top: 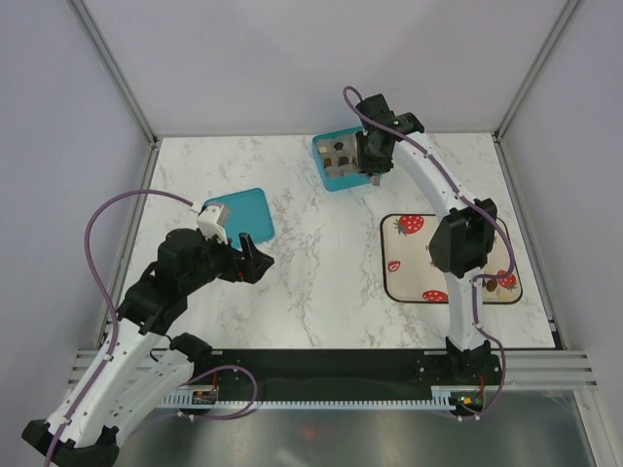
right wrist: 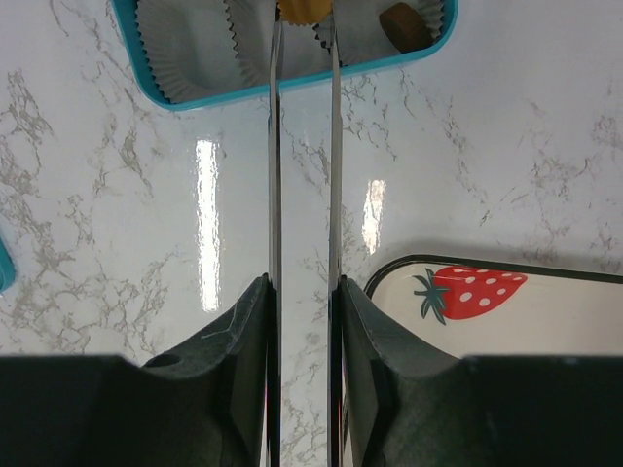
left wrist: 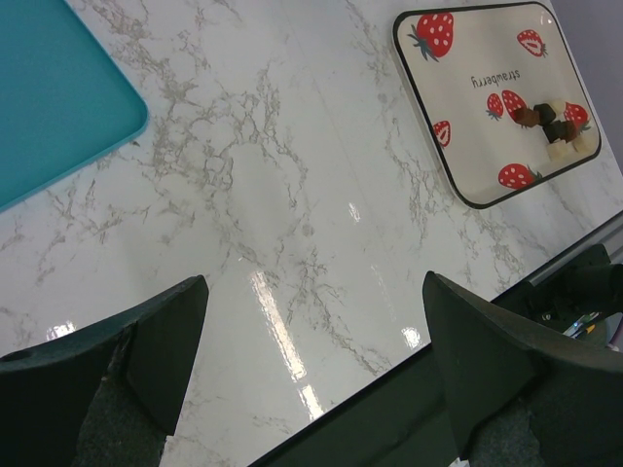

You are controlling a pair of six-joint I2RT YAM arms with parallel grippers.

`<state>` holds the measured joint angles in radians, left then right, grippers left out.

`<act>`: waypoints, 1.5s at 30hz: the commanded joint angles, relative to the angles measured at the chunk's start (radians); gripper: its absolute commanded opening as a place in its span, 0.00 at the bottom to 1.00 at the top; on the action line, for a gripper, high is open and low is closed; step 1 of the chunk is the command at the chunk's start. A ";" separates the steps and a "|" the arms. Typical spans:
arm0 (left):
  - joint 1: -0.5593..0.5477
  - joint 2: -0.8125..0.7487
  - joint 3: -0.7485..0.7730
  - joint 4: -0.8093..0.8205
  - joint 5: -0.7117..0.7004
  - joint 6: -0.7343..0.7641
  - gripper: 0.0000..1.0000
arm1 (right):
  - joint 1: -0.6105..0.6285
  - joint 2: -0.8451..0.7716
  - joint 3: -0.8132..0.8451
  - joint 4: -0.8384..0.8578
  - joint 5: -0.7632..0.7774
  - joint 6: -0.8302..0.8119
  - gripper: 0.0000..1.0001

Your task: Pack the chocolate

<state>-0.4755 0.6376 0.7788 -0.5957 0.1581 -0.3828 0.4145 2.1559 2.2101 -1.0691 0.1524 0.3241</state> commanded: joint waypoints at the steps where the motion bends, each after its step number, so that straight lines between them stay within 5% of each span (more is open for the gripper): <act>1: 0.000 0.004 -0.003 0.033 -0.015 0.033 0.99 | 0.006 -0.022 -0.010 0.035 0.029 -0.030 0.36; 45: 0.000 0.002 0.000 0.031 -0.014 0.033 0.99 | 0.032 -0.031 -0.027 0.015 0.047 -0.057 0.47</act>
<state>-0.4755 0.6407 0.7784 -0.5953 0.1581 -0.3828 0.4377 2.1559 2.1723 -1.0546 0.1787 0.2821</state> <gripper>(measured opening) 0.993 0.468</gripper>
